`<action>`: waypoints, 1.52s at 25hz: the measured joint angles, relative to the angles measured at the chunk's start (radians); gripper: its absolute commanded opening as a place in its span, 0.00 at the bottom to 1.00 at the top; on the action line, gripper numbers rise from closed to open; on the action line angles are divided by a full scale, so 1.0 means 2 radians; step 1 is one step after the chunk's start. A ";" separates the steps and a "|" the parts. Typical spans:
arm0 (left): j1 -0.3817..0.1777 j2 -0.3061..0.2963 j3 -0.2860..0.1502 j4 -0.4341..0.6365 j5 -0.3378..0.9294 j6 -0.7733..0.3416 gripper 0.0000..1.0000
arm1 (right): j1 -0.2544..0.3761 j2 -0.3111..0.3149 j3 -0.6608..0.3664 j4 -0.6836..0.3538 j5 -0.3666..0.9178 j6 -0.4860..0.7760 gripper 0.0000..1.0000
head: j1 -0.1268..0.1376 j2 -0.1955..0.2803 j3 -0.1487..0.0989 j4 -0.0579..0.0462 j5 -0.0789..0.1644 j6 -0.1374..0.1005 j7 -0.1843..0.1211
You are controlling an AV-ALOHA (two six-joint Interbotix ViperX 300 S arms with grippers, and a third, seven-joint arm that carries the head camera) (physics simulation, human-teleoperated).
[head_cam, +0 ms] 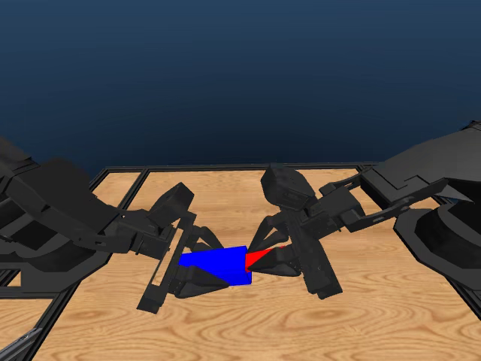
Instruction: Insert peg into socket
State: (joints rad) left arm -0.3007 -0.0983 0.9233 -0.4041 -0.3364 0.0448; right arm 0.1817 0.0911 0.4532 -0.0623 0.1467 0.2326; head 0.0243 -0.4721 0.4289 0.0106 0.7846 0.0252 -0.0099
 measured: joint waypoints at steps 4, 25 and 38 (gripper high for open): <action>-0.008 0.002 0.002 0.003 0.012 -0.012 0.00 | 0.008 0.029 -0.031 -0.013 0.017 0.025 1.00 | 0.000 0.000 0.000 0.000 0.001 0.000 -0.001; 0.008 0.007 -0.003 0.027 0.015 -0.035 0.00 | 0.023 -0.069 0.098 -0.073 0.072 0.192 0.00 | -0.008 0.000 0.000 -0.002 -0.003 0.000 0.001; 0.012 0.013 -0.012 0.041 0.036 -0.049 0.00 | 0.028 0.016 0.007 -0.055 0.010 0.142 0.00 | -0.014 0.001 0.000 -0.002 -0.002 0.003 0.005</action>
State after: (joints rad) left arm -0.2773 -0.0714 0.8983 -0.3224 -0.2636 -0.0527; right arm 0.2384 0.1234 0.4679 -0.1723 0.1675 0.5166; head -0.0029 -0.4696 0.4281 0.0056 0.7799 0.0315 -0.0006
